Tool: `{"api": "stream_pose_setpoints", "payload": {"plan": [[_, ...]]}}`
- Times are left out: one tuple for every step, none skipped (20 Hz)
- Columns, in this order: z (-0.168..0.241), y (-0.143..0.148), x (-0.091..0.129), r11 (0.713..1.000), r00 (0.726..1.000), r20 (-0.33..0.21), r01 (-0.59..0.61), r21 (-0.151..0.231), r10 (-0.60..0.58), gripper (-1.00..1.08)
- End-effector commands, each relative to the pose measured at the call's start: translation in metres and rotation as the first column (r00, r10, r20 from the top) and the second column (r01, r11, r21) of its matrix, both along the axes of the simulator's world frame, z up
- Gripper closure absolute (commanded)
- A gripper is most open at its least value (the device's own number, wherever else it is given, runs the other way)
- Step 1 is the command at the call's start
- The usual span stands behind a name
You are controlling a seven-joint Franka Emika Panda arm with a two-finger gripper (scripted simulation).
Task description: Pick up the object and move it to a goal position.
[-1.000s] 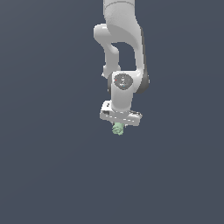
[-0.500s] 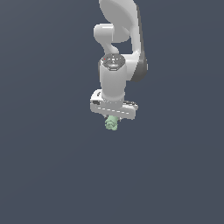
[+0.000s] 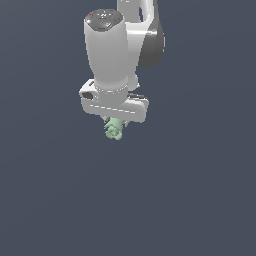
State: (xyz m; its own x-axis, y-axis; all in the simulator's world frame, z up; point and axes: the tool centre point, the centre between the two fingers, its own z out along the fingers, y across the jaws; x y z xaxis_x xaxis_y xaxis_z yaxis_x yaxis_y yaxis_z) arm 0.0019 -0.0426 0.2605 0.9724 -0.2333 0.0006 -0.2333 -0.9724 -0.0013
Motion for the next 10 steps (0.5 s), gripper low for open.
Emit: {"api": "stream_pose_setpoints", "payload": {"plan": [[0.026, -0.011, 0.004, 1.0, 1.0, -0.001, 0.0, 0.0, 0.0, 1.08], [0.036, -0.016, 0.007, 1.0, 1.0, -0.001, 0.0, 0.0, 0.0, 1.08], [0.045, -0.02, 0.009, 1.0, 1.0, -0.001, 0.0, 0.0, 0.0, 1.08], [0.055, -0.024, 0.011, 1.0, 1.0, -0.001, -0.001, 0.0, 0.001, 1.08], [0.064, -0.029, 0.013, 1.0, 1.0, -0.001, -0.001, 0.0, 0.001, 1.08], [0.073, -0.033, 0.014, 1.0, 1.0, -0.001, -0.001, 0.0, 0.001, 1.08], [0.082, -0.036, 0.016, 1.0, 1.0, -0.001, -0.001, 0.0, 0.001, 1.08], [0.09, -0.04, 0.018, 1.0, 1.0, -0.001, -0.001, 0.0, 0.001, 1.08], [0.097, -0.044, 0.02, 1.0, 1.0, -0.001, -0.001, 0.0, 0.001, 1.08], [0.105, -0.047, 0.022, 1.0, 1.0, -0.001, -0.001, 0.0, 0.001, 1.08]]}}
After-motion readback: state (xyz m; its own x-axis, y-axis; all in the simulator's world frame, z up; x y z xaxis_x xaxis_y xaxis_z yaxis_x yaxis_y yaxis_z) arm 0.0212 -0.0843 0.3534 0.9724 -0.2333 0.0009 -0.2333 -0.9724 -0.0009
